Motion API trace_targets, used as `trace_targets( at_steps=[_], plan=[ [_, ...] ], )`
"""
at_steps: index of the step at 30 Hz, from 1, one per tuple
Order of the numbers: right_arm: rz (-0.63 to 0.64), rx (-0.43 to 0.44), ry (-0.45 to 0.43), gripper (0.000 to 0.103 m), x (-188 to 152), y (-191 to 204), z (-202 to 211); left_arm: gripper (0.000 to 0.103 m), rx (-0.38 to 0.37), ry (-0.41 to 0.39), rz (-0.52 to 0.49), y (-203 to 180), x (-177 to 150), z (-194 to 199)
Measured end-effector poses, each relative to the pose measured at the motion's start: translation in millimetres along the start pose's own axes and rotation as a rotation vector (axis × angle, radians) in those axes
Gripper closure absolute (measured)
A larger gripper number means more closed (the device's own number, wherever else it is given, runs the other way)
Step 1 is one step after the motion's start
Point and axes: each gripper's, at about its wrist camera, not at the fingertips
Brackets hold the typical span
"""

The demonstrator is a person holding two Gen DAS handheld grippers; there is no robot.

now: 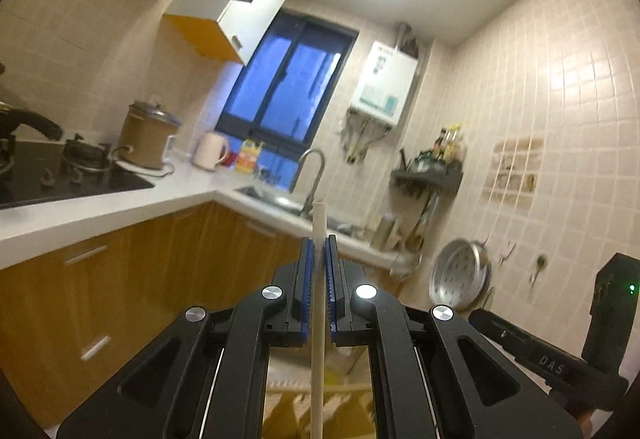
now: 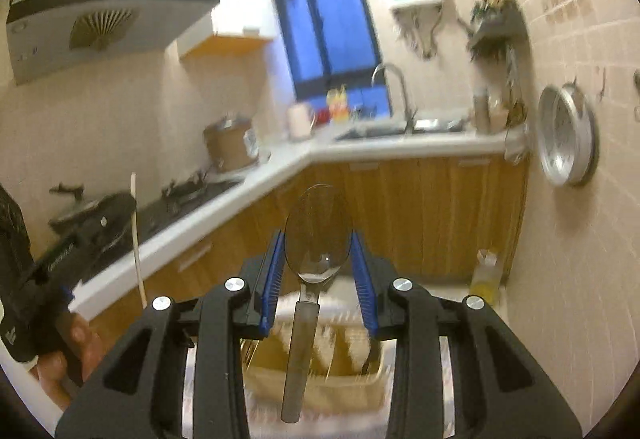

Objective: Organize utensils
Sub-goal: 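Lift the chopstick and spoon with both tools over the basket, then open both tools to drop the chopstick and spoon into the basket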

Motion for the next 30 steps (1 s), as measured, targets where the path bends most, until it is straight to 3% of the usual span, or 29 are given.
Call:
trace_targets(
  at_steps=[4, 9, 14, 19, 25, 26, 28, 30],
  plan=[
    [0.024, -0.010, -0.092, 0.073, -1, 1, -15, 0.099, 0.008, -0.085, 0.033, 8, -10, -13],
    [0.062, -0.046, -0.123, 0.073, -19, 5, -39, 0.099, 0.050, -0.119, 0.068, 20, -22, -29],
    [0.116, -0.051, -0.114, 0.073, -38, 13, -58, 0.099, 0.140, -0.162, -0.008, 17, -33, -33],
    [0.109, -0.060, -0.091, 0.073, -58, 9, -67, 0.098, 0.217, -0.160, -0.069, 14, -54, -37],
    [0.102, -0.076, -0.080, 0.072, -72, 6, -66, 0.097, 0.237, -0.116, -0.098, 14, -67, -33],
    [0.100, -0.078, -0.077, 0.072, -73, 5, -65, 0.095, 0.241, -0.113, -0.106, 12, -67, -30],
    [0.092, -0.062, -0.061, 0.072, -74, 4, -60, 0.061, 0.240, -0.093, -0.124, 10, -68, -25],
    [0.085, -0.059, -0.050, 0.067, -75, 3, -53, 0.055, 0.242, -0.089, -0.121, 10, -67, -12]
  ],
)
Point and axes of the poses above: each gripper's, at about its wrist camera, not at the fingertips, and z roughly against the way its jaws point, y to its left, x to its top, and after that the axes turned 2 degrees about -z, right-handed
